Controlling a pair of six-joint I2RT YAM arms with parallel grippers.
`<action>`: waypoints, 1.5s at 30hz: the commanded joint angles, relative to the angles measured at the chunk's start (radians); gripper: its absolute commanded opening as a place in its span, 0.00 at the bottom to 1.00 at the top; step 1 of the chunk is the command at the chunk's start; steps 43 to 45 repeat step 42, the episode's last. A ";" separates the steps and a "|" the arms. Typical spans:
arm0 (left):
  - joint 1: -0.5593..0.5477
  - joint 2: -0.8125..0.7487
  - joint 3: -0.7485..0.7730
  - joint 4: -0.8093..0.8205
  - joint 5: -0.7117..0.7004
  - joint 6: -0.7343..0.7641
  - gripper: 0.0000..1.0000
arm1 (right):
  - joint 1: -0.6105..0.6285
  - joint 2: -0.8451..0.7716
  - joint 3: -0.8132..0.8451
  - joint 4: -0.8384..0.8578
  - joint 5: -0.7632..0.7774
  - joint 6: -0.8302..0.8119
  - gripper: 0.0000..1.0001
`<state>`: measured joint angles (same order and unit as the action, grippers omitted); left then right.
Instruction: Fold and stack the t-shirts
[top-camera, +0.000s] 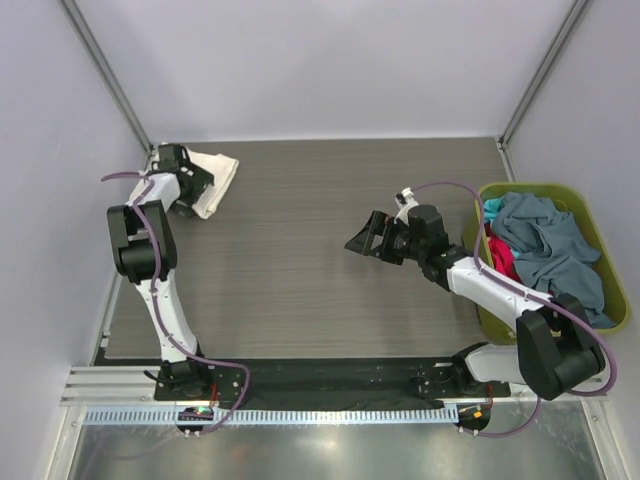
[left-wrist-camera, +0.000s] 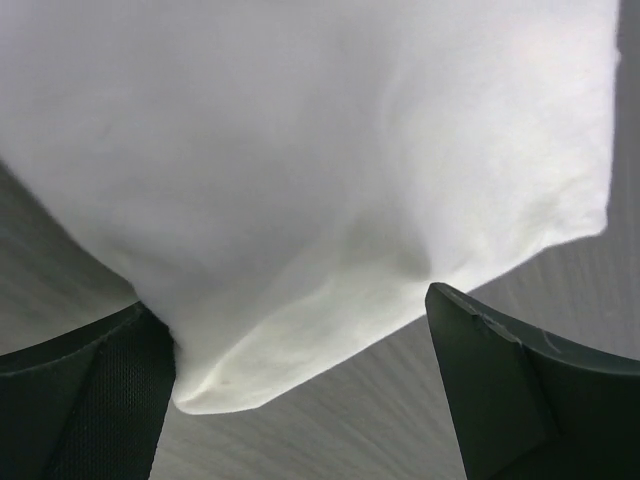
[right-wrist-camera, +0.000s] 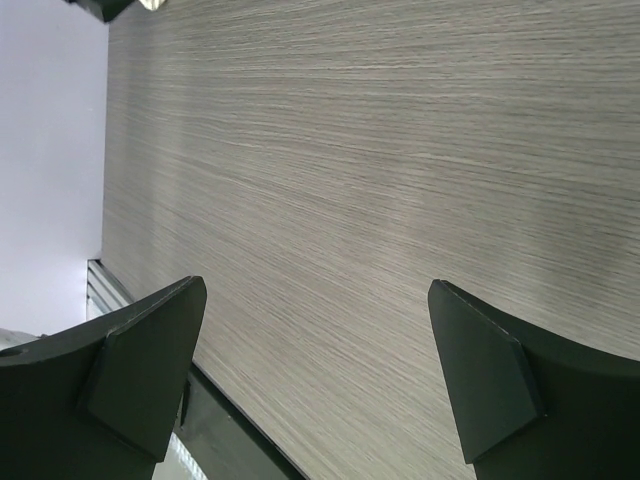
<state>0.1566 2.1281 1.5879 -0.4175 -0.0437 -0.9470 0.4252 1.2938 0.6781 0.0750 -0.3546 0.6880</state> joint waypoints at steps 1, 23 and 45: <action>-0.018 0.105 0.082 0.042 0.028 -0.062 1.00 | -0.002 -0.048 0.003 -0.024 0.031 -0.041 1.00; -0.072 -0.237 0.077 -0.079 0.079 0.074 1.00 | 0.000 -0.028 0.054 -0.106 0.057 -0.053 1.00; -0.146 -1.152 -0.637 -0.304 0.068 0.488 1.00 | 0.199 -0.082 0.164 -0.190 0.330 -0.077 1.00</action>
